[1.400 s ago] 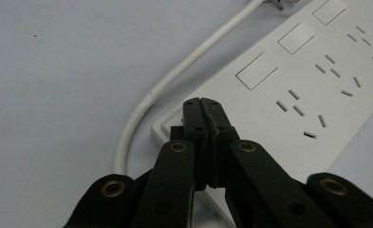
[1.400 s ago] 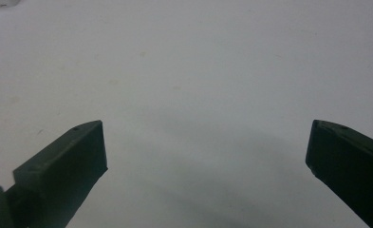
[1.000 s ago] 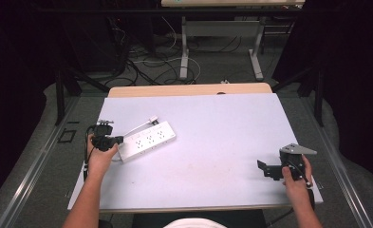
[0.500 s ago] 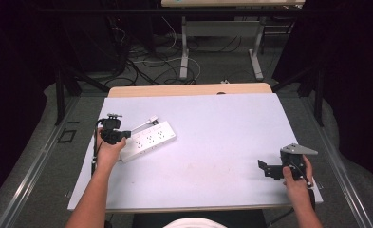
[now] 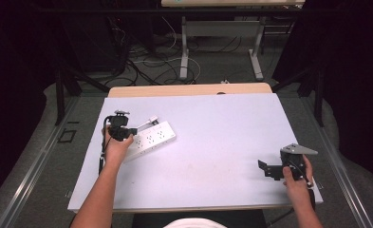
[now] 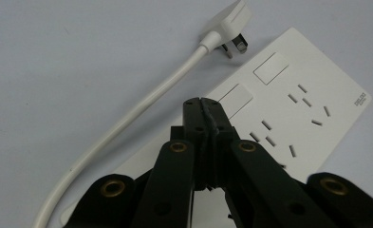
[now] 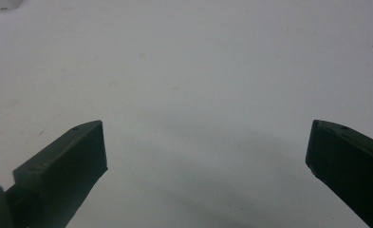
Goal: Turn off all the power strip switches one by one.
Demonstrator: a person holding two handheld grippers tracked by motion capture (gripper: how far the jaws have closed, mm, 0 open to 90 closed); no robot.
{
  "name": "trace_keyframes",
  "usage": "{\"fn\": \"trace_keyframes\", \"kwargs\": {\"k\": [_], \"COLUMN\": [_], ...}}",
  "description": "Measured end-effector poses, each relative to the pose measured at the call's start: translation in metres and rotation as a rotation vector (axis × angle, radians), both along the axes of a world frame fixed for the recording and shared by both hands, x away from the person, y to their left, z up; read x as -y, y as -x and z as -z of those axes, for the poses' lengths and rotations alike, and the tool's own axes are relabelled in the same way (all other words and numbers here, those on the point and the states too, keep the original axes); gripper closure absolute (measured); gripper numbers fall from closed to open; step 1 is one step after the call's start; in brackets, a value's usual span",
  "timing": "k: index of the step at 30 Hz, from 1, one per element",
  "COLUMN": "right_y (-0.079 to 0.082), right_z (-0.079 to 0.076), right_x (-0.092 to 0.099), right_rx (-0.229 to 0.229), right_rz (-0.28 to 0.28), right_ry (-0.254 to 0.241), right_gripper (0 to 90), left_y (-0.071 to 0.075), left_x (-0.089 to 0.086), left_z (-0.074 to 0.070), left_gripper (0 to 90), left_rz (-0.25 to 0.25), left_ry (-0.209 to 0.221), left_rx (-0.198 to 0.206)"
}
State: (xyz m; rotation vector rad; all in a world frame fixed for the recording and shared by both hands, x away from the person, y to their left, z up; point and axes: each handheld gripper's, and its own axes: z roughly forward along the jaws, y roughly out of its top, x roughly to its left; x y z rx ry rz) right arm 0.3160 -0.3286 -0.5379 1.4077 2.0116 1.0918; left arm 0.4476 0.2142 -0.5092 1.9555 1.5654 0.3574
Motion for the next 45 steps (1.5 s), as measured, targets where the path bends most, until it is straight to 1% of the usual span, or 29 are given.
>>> {"fn": "trace_keyframes", "kwargs": {"k": [1,2,3,5,6,7,9,11,12,13,14,19,21,22,23,26,27,28,29,30,32,35,36,38,41,42,44,45], "right_y": [0.0,0.0,0.0,0.0,0.0,-0.001,-0.001,-0.001,-0.001,-0.001,-0.001,-0.001,-0.001,-0.001,-0.001,0.0,-0.001,-0.001,-0.001,-0.001,-0.001,-0.001,0.0,-0.001,-0.001,-0.001,-0.001,-0.001], "right_z": [0.0,0.0,0.0,0.0,0.0,0.001,0.001,0.001,0.001,0.001,0.001,0.001,0.001,0.001,0.001,0.001,0.001,0.002,0.001,0.001,0.001,0.001,0.001,0.002,0.002,0.001,0.001,0.001], "right_x": [0.0,0.0,0.0,0.0,0.0,0.0,0.0,0.0,0.0,0.0,0.0,0.0,0.0,0.0,0.0,-0.002,-0.001,-0.001,-0.001,-0.001,-0.001,0.0,-0.001,-0.002,-0.002,-0.002,-0.002,-0.002], "right_rx": [0.0,-0.001,0.0,-0.002,-0.002,0.0,0.0,0.0,0.001,0.001,0.002,0.002,-0.001,-0.001,-0.001,-0.001,-0.006,-0.001,-0.003,-0.003,-0.002,0.0,-0.006,0.004,0.004,-0.004,-0.003,-0.003], "right_rz": [0.0,0.0,0.003,-0.002,-0.002,-0.003,-0.003,-0.003,-0.005,-0.004,-0.004,-0.004,-0.004,-0.004,-0.003,0.004,0.0,-0.003,-0.005,-0.005,-0.003,-0.006,-0.002,0.006,0.001,-0.004,-0.007,-0.006], "right_ry": [0.0,0.0,0.004,0.0,0.0,0.003,0.003,0.004,0.004,0.004,0.003,0.003,0.003,0.003,0.001,0.001,0.001,0.002,0.001,0.001,0.002,0.005,0.005,-0.002,0.002,0.003,0.001,0.001], "right_gripper": [0.0,0.0,0.0,0.0,0.0,0.0,0.0,0.0,0.0,0.0,0.0,0.0,0.0,0.0,0.0,0.0,0.0,0.0,0.0,0.0,0.0,0.0,0.0,0.0,0.0,0.0,0.0,0.0], "left_y": [0.0,-0.001,-0.002,-0.003,-0.003,-0.004,-0.005,-0.005,-0.006,-0.006,-0.007,-0.008,-0.008,-0.008,-0.009,-0.009,-0.009,-0.009,-0.009,-0.008,-0.008,-0.007,-0.007,-0.007,-0.007,-0.007,-0.008,-0.008], "left_x": [0.0,0.002,0.002,0.003,0.003,0.005,0.005,0.006,0.005,0.006,0.007,0.007,0.007,0.008,0.009,0.009,0.009,0.009,0.009,0.01,0.009,0.01,0.01,0.01,0.009,0.009,0.007,0.007], "left_z": [0.0,0.002,0.002,0.003,0.003,0.004,0.004,0.005,0.005,0.005,0.007,0.009,0.008,0.009,0.01,0.011,0.011,0.011,0.011,0.011,0.009,0.011,0.011,0.011,0.011,0.011,0.01,0.01], "left_gripper": [90.0,90.0,90.0,90.0,90.0,90.0,90.0,90.0,90.0,90.0,90.0,90.0,90.0,90.0,90.0,90.0,90.0,90.0,90.0,90.0,90.0,90.0,90.0,90.0,90.0,90.0,90.0,90.0], "left_rz": [0.002,-0.008,-0.007,-0.007,-0.002,-0.012,-0.004,-0.013,-0.007,-0.009,-0.02,-0.017,-0.007,-0.019,-0.018,-0.023,-0.024,-0.024,-0.024,-0.028,-0.021,-0.032,-0.03,-0.031,-0.025,-0.028,-0.018,-0.019], "left_ry": [-0.004,0.001,0.004,-0.001,0.0,0.006,0.008,0.006,0.005,0.003,0.003,-0.001,-0.005,-0.001,-0.005,-0.004,-0.004,-0.005,-0.009,-0.024,-0.036,-0.036,-0.038,-0.035,-0.032,-0.029,-0.025,-0.023], "left_rx": [-0.011,0.002,-0.009,-0.009,-0.02,-0.007,-0.02,-0.012,-0.025,-0.027,-0.016,-0.025,-0.043,-0.025,-0.033,-0.03,-0.03,-0.03,-0.03,-0.031,-0.044,-0.025,-0.023,-0.024,-0.03,-0.03,-0.046,-0.044]}}
